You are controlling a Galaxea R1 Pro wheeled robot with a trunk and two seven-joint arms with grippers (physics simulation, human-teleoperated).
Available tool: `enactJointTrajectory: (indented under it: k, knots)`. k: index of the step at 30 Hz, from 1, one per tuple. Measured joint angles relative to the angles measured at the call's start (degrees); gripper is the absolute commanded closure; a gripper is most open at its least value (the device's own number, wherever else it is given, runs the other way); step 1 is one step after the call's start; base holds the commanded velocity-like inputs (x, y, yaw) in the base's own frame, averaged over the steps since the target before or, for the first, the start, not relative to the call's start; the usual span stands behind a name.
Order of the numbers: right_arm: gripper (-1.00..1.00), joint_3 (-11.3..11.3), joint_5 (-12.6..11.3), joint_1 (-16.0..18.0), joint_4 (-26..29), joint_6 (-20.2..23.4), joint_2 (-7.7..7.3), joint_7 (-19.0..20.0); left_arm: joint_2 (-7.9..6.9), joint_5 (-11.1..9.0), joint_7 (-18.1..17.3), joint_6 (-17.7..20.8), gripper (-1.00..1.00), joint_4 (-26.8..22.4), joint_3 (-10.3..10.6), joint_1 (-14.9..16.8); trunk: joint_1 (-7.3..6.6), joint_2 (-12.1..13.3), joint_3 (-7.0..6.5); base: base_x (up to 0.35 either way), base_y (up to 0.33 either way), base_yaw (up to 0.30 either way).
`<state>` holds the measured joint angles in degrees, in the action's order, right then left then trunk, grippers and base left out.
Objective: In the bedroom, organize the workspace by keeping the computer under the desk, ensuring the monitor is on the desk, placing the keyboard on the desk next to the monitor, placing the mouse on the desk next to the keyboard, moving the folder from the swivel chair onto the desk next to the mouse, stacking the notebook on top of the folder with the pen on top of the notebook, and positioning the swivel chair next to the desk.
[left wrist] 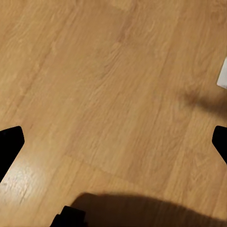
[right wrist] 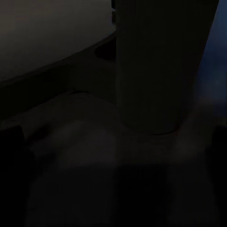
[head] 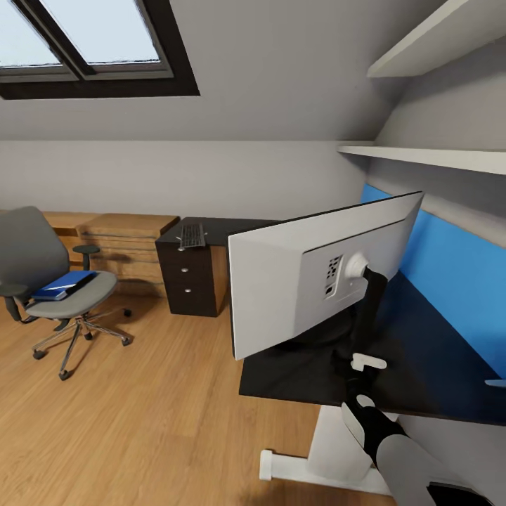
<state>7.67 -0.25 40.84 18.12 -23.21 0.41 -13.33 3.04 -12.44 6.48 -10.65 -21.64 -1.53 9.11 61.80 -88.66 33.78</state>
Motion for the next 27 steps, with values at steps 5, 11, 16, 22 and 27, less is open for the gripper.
enactJointTrajectory:
  k: [5,11,16,22,27]
  knots:
    - [-1.00,-0.11,0.18,0.01,-0.12,-0.07,0.00,-0.06,0.00,-0.01,0.00,0.02,-1.00,0.00,0.00,0.00,0.00,0.00,0.00,0.002,-0.021,0.000]
    - [-1.00,-0.20,0.22,0.01,-0.18,-0.02,-0.02,0.03,0.00,-0.02,-0.02,0.03,-1.00,0.02,0.00,0.01,0.00,0.00,0.00,0.001,-0.191,0.000]
    - [-1.00,-0.49,0.37,-0.01,-0.20,0.08,-0.05,0.09,0.00,0.00,-0.01,0.01,-1.00,0.02,0.00,0.01,0.00,0.00,0.00,0.000,-0.161,0.000]
    - [-1.00,-0.32,0.33,0.00,-0.21,0.02,-0.08,0.04,0.00,-0.01,0.00,0.01,-1.00,0.01,0.00,0.00,0.00,0.00,0.00,0.000,-0.023,0.000]
    - [-1.00,-0.37,0.82,0.04,-0.60,-0.50,-0.09,-0.01,0.00,0.00,0.00,0.01,-1.00,0.01,0.00,0.00,0.00,0.00,-0.01,0.000,-0.002,0.000]
